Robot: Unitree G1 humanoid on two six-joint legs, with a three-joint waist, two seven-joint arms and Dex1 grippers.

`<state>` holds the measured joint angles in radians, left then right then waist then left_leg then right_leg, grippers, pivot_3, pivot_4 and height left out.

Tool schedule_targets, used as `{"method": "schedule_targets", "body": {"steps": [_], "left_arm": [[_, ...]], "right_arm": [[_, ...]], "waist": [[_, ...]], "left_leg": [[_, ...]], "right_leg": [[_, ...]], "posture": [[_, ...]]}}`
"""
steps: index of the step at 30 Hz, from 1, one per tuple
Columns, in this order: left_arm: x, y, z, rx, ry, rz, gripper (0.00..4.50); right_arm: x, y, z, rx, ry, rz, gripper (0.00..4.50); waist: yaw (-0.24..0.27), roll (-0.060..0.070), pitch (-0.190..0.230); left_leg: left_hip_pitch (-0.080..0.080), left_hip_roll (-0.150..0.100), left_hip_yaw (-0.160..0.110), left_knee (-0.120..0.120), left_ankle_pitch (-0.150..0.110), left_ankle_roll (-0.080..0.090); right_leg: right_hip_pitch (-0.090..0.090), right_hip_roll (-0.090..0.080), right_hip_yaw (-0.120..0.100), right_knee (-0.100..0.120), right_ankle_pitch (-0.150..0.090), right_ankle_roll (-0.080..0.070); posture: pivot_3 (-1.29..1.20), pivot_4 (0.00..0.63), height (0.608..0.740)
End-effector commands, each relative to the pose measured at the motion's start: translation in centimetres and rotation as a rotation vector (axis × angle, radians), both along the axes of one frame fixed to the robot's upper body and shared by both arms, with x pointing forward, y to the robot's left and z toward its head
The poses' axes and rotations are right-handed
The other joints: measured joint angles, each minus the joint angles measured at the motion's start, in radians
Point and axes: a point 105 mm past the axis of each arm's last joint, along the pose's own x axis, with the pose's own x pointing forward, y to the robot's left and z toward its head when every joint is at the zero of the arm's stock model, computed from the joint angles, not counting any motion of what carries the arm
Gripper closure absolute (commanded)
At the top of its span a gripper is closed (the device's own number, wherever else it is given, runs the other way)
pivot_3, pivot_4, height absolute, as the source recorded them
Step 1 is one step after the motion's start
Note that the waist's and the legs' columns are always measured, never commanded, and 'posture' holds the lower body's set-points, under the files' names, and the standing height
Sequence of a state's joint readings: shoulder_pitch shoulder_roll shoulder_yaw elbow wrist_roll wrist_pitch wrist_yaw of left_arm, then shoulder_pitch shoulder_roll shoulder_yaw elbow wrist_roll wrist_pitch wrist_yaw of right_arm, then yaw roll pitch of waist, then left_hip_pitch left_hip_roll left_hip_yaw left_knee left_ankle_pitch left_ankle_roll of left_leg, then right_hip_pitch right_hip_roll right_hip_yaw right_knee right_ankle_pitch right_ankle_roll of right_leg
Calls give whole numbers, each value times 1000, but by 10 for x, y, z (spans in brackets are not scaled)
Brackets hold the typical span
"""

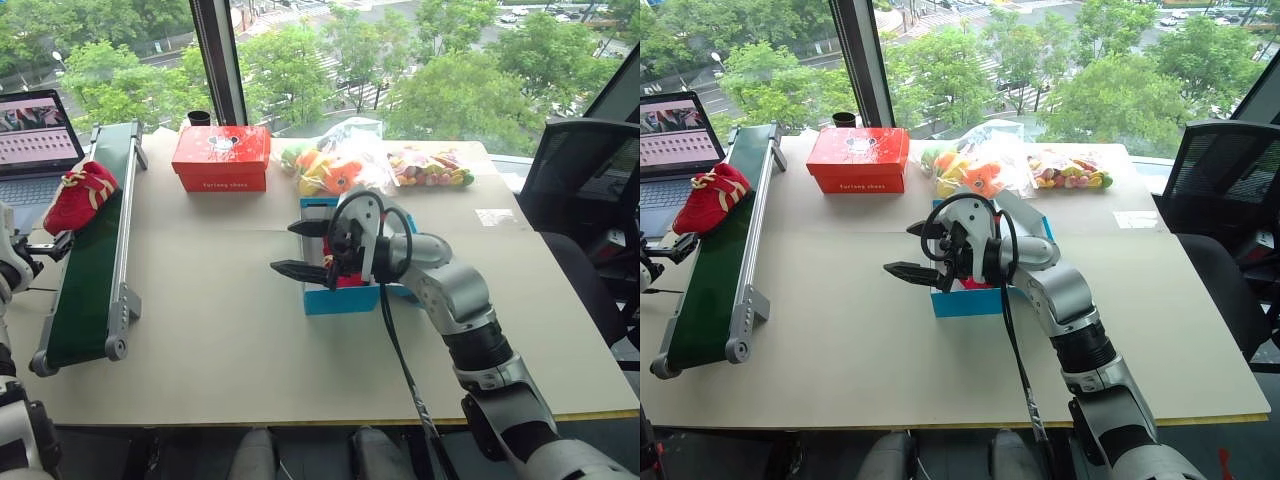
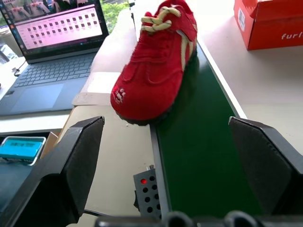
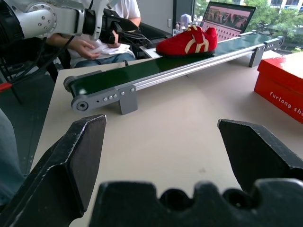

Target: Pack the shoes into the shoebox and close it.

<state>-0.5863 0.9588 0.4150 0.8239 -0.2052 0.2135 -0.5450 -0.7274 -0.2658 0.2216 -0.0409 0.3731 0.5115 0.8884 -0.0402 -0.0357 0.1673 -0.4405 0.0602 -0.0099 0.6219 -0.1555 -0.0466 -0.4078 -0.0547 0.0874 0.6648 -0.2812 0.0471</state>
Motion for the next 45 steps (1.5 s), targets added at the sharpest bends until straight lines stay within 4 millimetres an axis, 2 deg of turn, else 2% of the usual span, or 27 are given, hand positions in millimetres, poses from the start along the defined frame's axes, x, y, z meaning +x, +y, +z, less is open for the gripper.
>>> {"method": "schedule_targets", "body": {"steps": [1,12,17,19,20,22,27,29,31,33,36,38,40,43,45], "left_arm": [[0,6,12,63,-6,-18,0],[11,0,2,77,44,-61,0],[10,1,-21,61,138,-47,0],[8,-2,-36,9,183,-53,518],[8,-4,-42,-12,204,-56,639],[10,-10,-51,-59,221,-69,1330],[19,-23,-51,-86,212,-120,2803],[28,-36,-40,-102,178,-188,3207],[35,-48,-26,-105,143,-243,3397],[39,-58,0,-94,67,-297,3397],[43,-83,50,-85,-95,-369,3397],[44,-109,75,-79,-185,-430,3397],[44,-144,95,-73,-264,-507,3397],[44,-194,108,-90,-311,-631,3397],[42,-217,113,-87,-324,-691,3397]], "right_arm": [[-3,0,9,21,-52,-6,26],[0,-6,8,2,-50,-41,26],[2,-10,7,-15,-53,-62,26],[4,-13,7,-23,-55,-79,0],[4,-14,7,-29,-57,-86,0],[6,-17,6,-39,-59,-100,0],[7,-20,5,-53,-60,-117,0],[7,-20,6,-51,-56,-119,0],[8,-21,7,-45,-50,-122,0],[8,-22,10,-29,-42,-126,0],[14,-26,22,41,-1,-157,0],[23,-31,35,135,59,-203,0],[37,-39,49,262,178,-269,0],[49,-49,64,428,341,-307,0],[53,-54,71,501,404,-321,0]], "waist": [[2,0,0],[1,0,0],[0,-1,0],[-2,-1,0],[-2,-1,0],[-1,0,0],[7,1,0],[14,1,0],[23,1,0],[41,1,0],[49,-5,2],[46,-8,3],[46,-8,3],[41,-8,3],[35,-8,3]], "left_leg": [[0,0,0,0,0,0],[0,0,0,0,0,0],[0,0,0,0,0,0],[0,0,0,0,0,0],[0,0,0,0,0,0],[0,0,0,0,0,0],[2,0,0,1,0,0],[2,0,0,1,1,0],[2,0,0,1,1,-1],[2,0,0,1,1,-1],[-2,1,-1,3,2,-2],[-4,1,-3,4,2,-2],[-6,1,-4,4,2,-2],[-5,1,-5,3,2,-2],[-5,1,-5,3,2,-2]], "right_leg": [[0,0,0,0,0,0],[0,0,0,0,0,0],[0,0,0,0,0,0],[0,0,0,0,0,0],[0,0,0,0,0,0],[0,0,0,1,0,0],[2,0,0,3,0,0],[2,0,0,3,0,0],[2,0,0,4,0,0],[2,0,-1,4,0,0],[1,0,-3,2,0,0],[1,0,-5,1,0,0],[0,0,-5,1,1,0],[1,0,-6,2,1,-1],[1,0,-6,2,1,-1]], "posture": [[0,150,739],[0,150,739],[0,150,739],[0,150,739],[0,150,739],[0,150,739],[0,150,739],[0,150,739],[0,150,739],[0,150,739],[0,150,739],[0,150,739],[0,150,739],[0,150,739],[0,150,739]]}}
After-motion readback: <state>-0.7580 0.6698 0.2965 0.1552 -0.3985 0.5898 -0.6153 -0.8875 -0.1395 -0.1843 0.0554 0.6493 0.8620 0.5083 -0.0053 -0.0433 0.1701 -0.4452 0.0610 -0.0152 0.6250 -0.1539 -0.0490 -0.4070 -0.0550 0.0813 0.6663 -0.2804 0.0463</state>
